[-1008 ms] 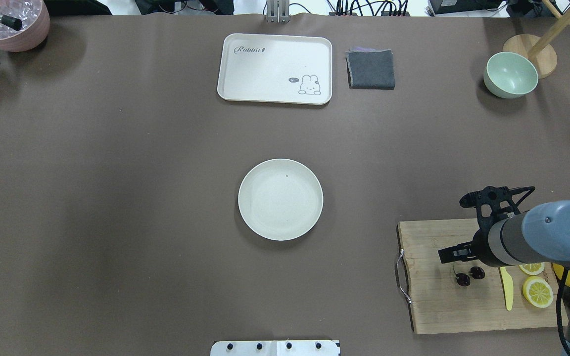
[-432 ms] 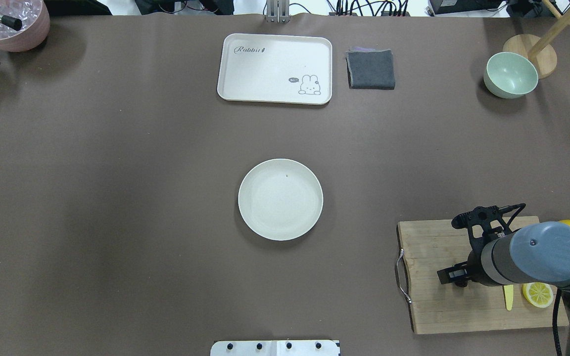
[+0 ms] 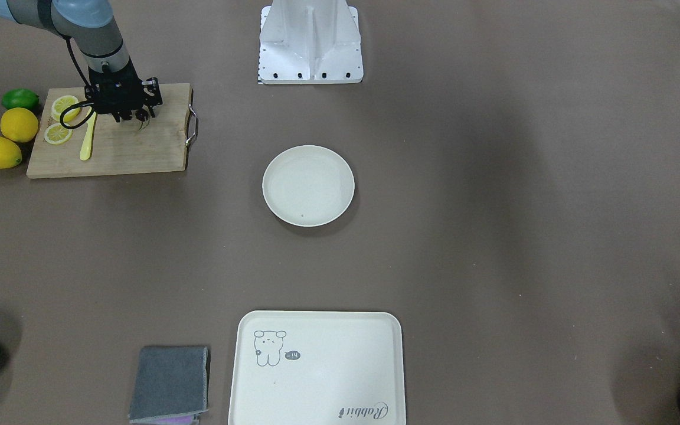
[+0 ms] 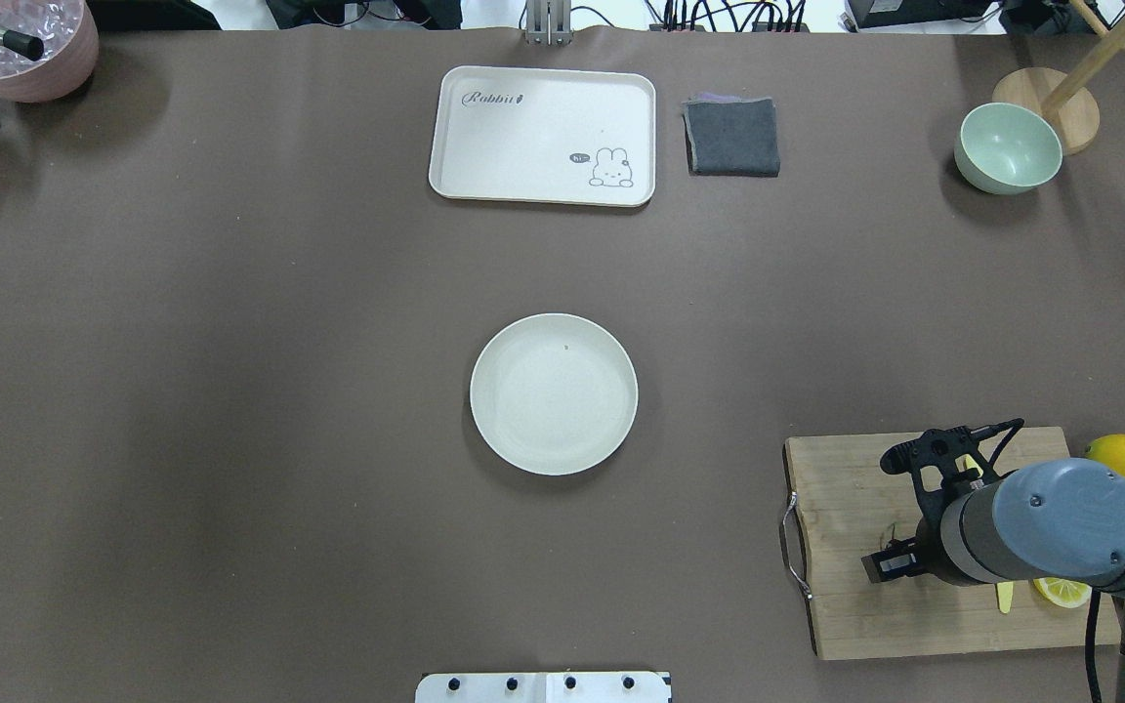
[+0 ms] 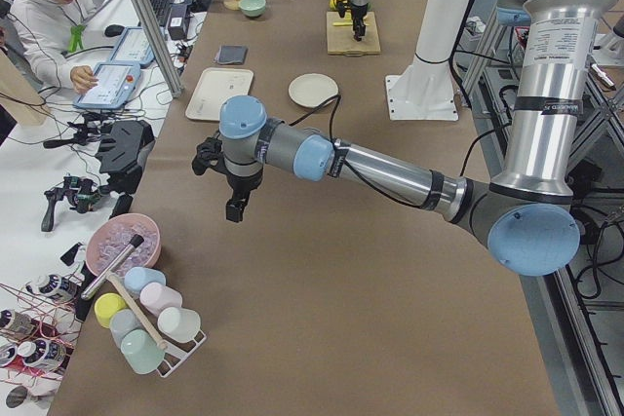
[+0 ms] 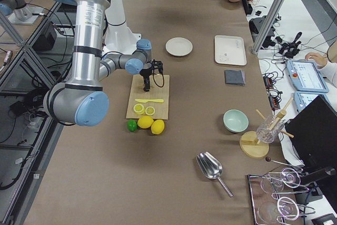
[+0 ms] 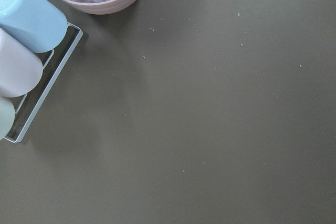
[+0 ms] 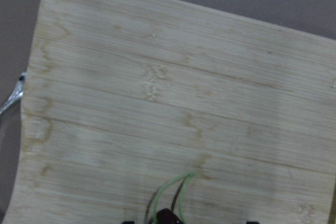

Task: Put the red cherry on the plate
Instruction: 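Lower the right gripper onto the dark red cherries and grasp them by the stems, then carry the cherries with the right gripper over the cream plate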

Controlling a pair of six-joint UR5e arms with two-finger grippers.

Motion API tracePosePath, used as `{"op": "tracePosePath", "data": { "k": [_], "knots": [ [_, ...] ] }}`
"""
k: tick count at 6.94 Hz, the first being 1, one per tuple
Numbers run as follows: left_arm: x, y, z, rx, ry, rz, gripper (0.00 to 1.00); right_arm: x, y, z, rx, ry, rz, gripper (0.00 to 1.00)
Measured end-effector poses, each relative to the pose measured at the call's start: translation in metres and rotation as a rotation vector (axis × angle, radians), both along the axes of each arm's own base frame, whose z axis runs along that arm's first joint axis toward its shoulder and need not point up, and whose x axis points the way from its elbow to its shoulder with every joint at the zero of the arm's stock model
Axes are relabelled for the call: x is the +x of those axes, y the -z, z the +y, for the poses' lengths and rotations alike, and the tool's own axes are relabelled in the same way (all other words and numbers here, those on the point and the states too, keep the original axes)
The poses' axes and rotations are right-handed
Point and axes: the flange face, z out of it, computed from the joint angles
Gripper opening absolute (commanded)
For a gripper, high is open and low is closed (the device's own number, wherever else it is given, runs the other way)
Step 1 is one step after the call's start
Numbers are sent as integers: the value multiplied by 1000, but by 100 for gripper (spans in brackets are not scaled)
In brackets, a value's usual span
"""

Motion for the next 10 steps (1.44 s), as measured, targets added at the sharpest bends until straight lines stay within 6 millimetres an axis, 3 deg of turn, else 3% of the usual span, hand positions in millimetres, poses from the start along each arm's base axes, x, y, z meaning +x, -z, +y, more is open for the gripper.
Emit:
{"op": "tracePosePath", "data": {
  "k": [4, 8, 10],
  "knots": [
    [1, -1, 0, -1, -2, 0, 98, 3, 2, -1, 5, 0, -3, 20],
    [1, -1, 0, -2, -2, 0, 98, 12, 15, -5, 8, -13, -12, 9],
    [1, -2, 0, -3, -2, 0, 98, 25, 41, -10, 4, -31, -30, 6]
  ]
}}
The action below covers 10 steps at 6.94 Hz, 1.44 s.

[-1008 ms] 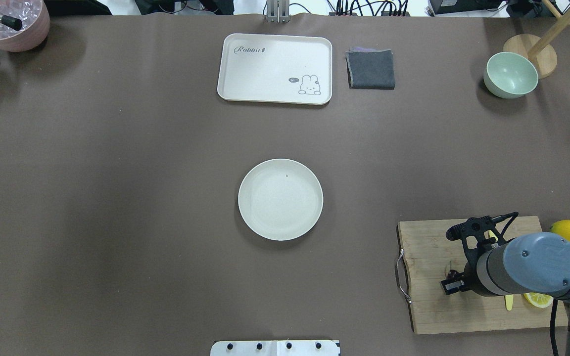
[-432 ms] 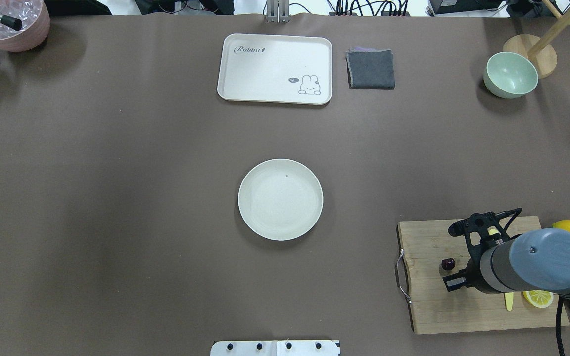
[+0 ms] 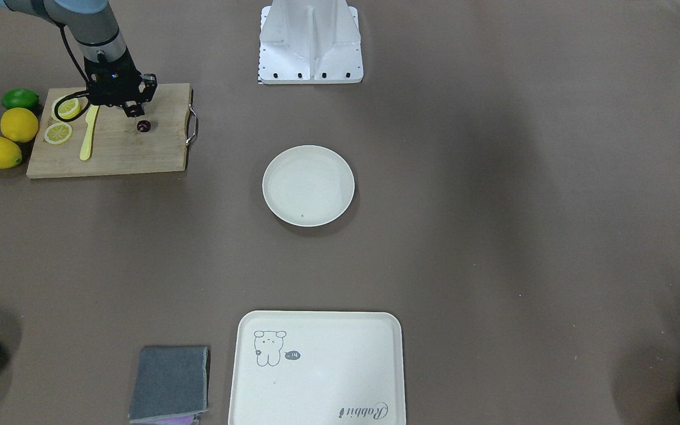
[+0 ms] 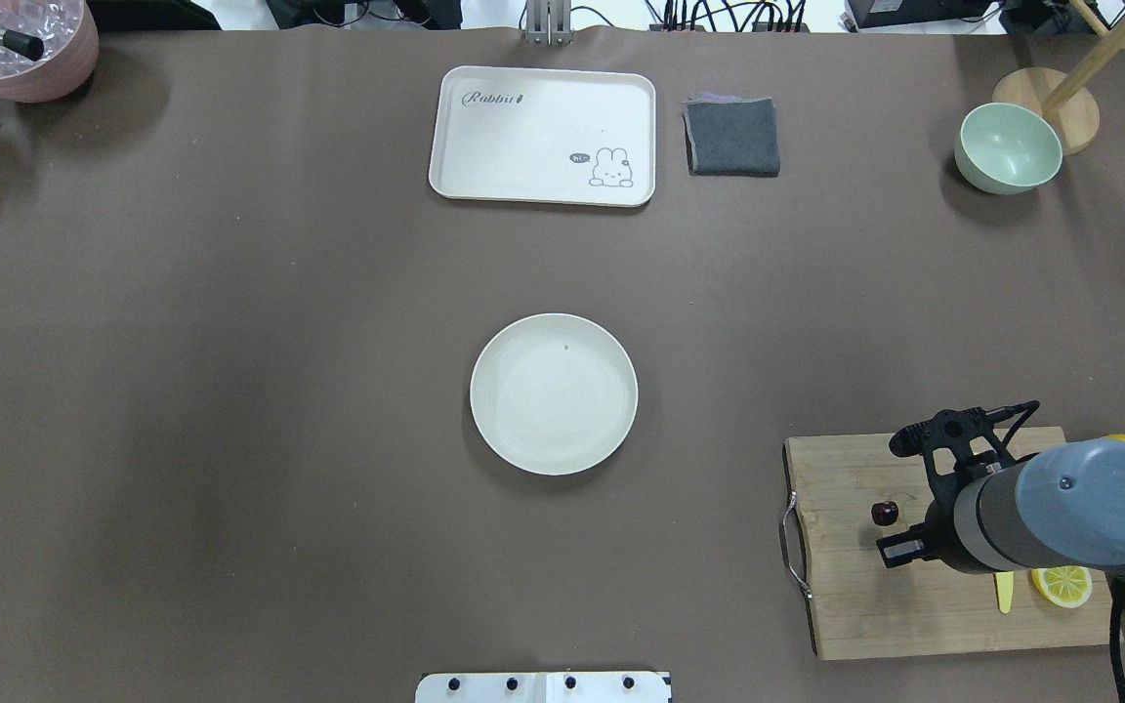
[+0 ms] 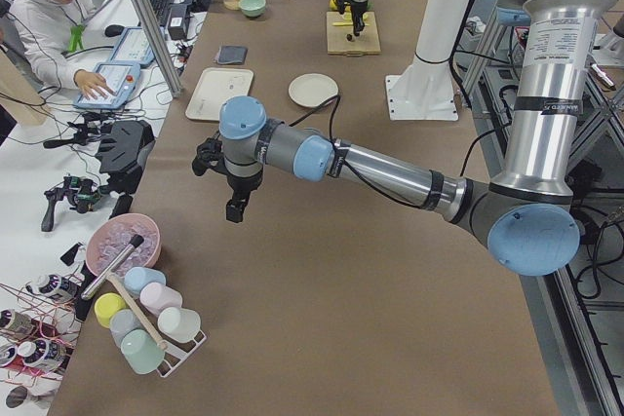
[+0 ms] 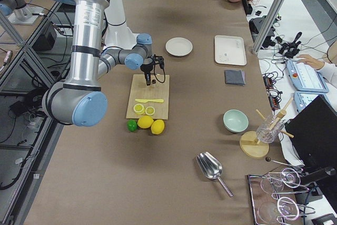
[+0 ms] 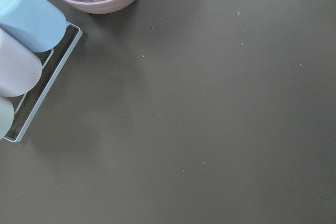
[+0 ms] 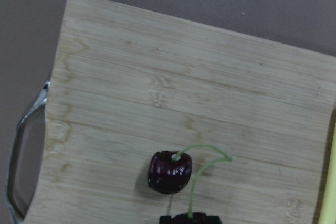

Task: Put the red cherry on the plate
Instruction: 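Carry the cherries with the right gripper over the cream plate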

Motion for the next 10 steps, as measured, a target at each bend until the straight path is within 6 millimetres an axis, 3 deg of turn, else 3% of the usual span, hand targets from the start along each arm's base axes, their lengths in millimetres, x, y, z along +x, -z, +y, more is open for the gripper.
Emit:
{"op": "tracePosePath", "data": {
  "k": [2, 4, 7, 8, 9, 10],
  "knots": [
    [0, -1, 1, -2, 0, 0, 98, -2, 61, -17, -33, -18, -25, 5],
    [0, -4, 3, -7, 0, -1, 98, -41, 136, -37, -68, -30, -2, 4],
    [0, -5, 5, -10, 0, 0, 98, -143, 214, -85, -112, -92, -2, 1],
    [0, -4, 5, -8, -1, 2, 98, -176, 230, -102, -130, -129, -20, 2],
    [1, -3, 6, -9, -5, 13, 98, -207, 236, -118, -151, -176, -48, 6],
    [1, -3, 6, -10, -9, 24, 98, -231, 239, -130, -164, -210, -63, 40]
  ]
}}
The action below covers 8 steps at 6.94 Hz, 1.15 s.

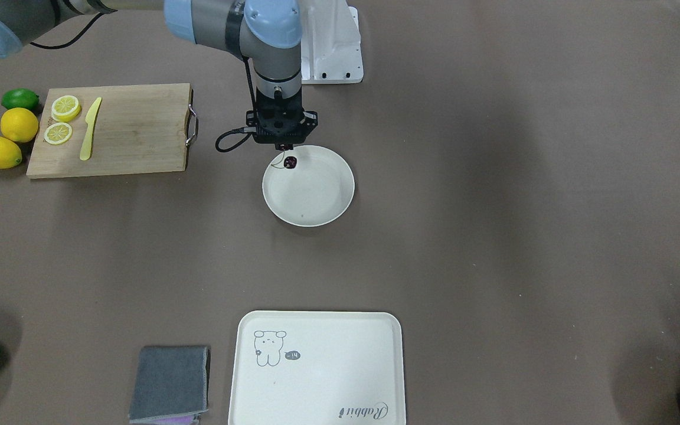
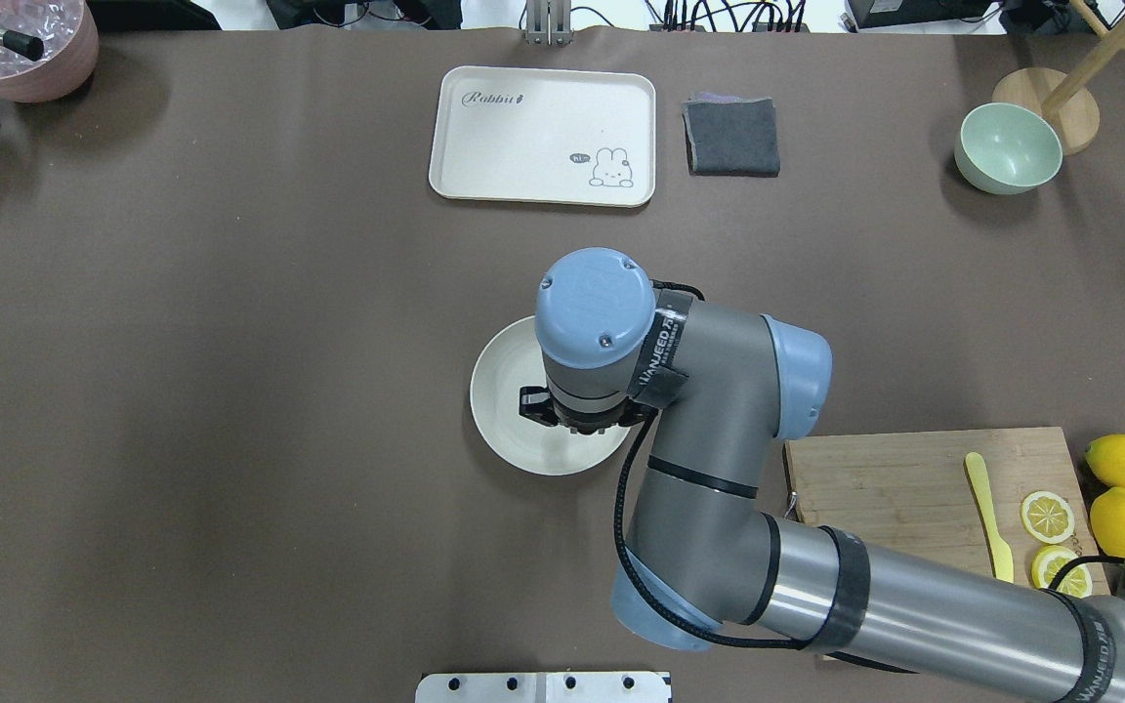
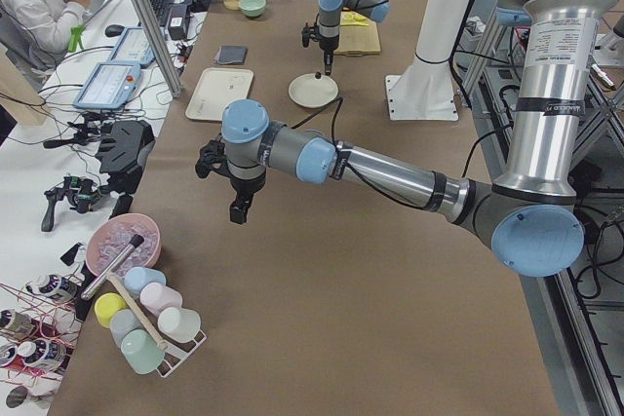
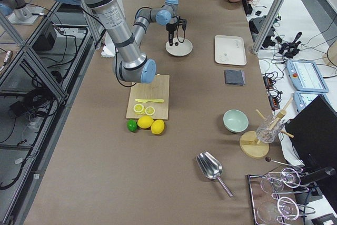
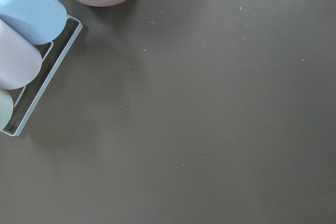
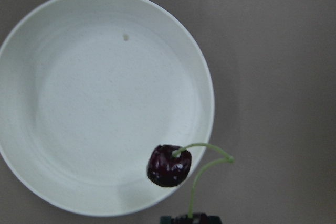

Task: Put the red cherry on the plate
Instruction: 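Carry the cherries with the right gripper over the cream plate, then lower the cherries onto the plate and open the right gripper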

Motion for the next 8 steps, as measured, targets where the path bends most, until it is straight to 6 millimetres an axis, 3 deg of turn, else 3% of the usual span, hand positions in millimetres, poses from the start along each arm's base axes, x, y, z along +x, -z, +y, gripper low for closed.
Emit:
{"op": "tracePosePath", "data": {
  "k": [1, 3, 5, 6, 7, 8],
  "knots": [
    [0, 1, 0, 0, -2, 6, 98, -14, 4, -7, -11, -22, -4, 99],
    [0, 1, 1, 1, -2, 8, 98, -29, 8, -10, -32, -65, 2, 100],
    [-1, -11, 7, -25, -1, 6, 98, -29, 6, -7, -41, -76, 5, 100],
    [-2, -23, 13, -48, 0, 4, 98, -11, 5, -15, -46, -81, -8, 100],
    [-3, -36, 23, -79, 1, 2, 98, 29, -7, -30, -44, -80, -23, 100],
    [-4, -51, 34, -133, 2, -4, 98, 92, -32, -49, -12, -62, -22, 100]
  ]
}}
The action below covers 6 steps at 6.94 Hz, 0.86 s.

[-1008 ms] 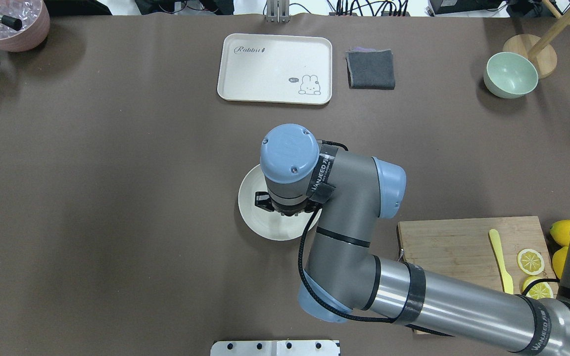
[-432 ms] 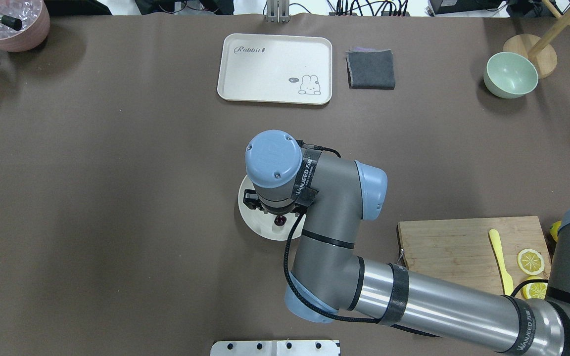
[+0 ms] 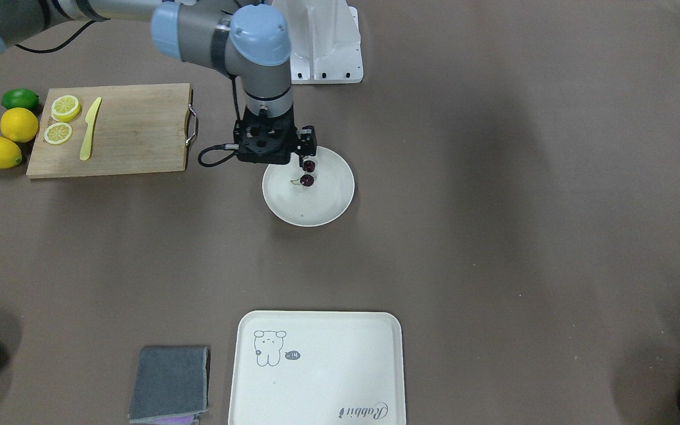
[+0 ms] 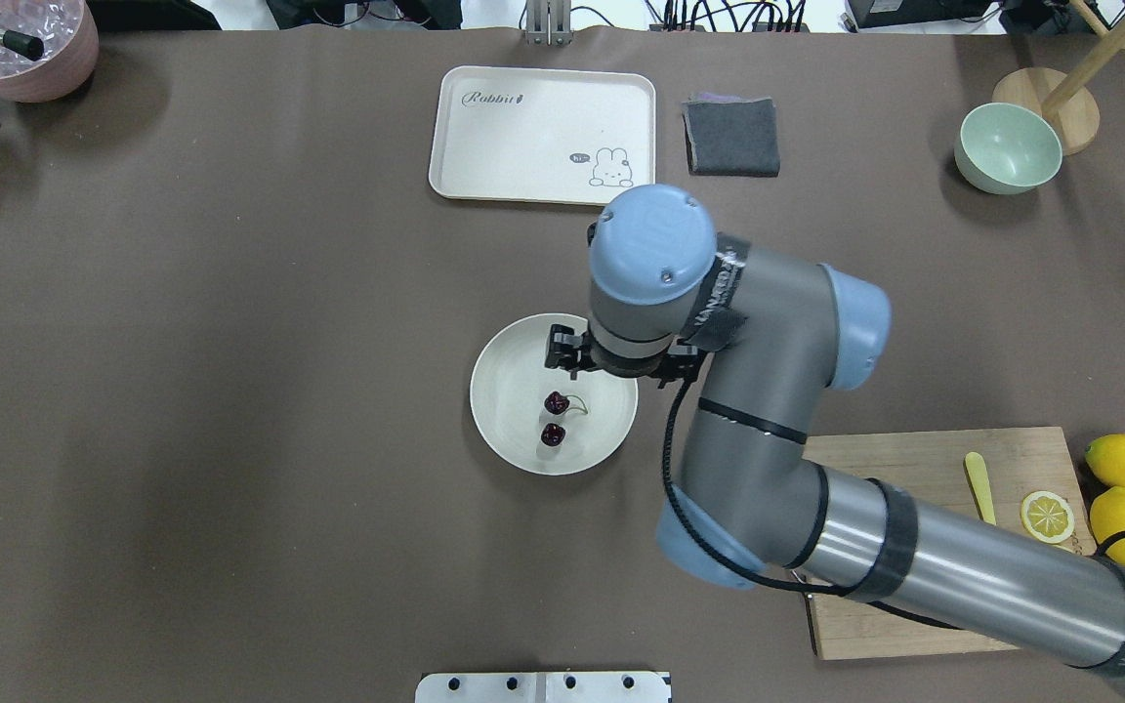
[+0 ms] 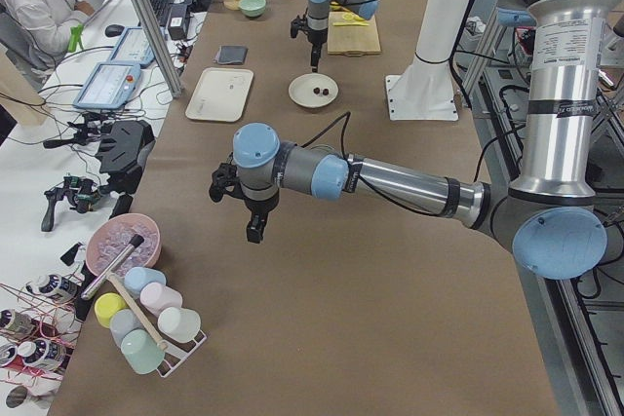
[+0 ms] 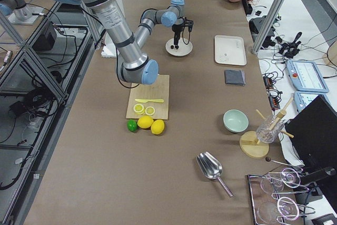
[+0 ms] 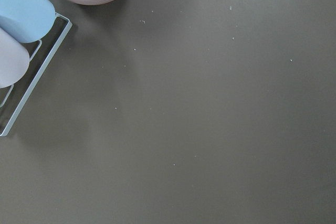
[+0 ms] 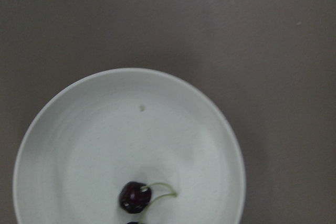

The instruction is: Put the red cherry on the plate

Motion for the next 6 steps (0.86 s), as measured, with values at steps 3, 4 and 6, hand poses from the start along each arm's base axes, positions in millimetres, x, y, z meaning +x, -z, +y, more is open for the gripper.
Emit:
{"op": "tracePosePath", "data": {
  "k": [3, 4, 6],
  "knots": [
    [-10, -26, 12, -154, 5, -33, 98, 204, -96, -74, 130, 76, 76, 100],
    [-16, -31, 15, -158, 3, -44, 98, 262, -136, -86, 165, 128, 104, 100],
    [-18, -43, 21, -170, -8, -51, 98, 377, -230, -72, 152, 233, 61, 100]
  ]
}}
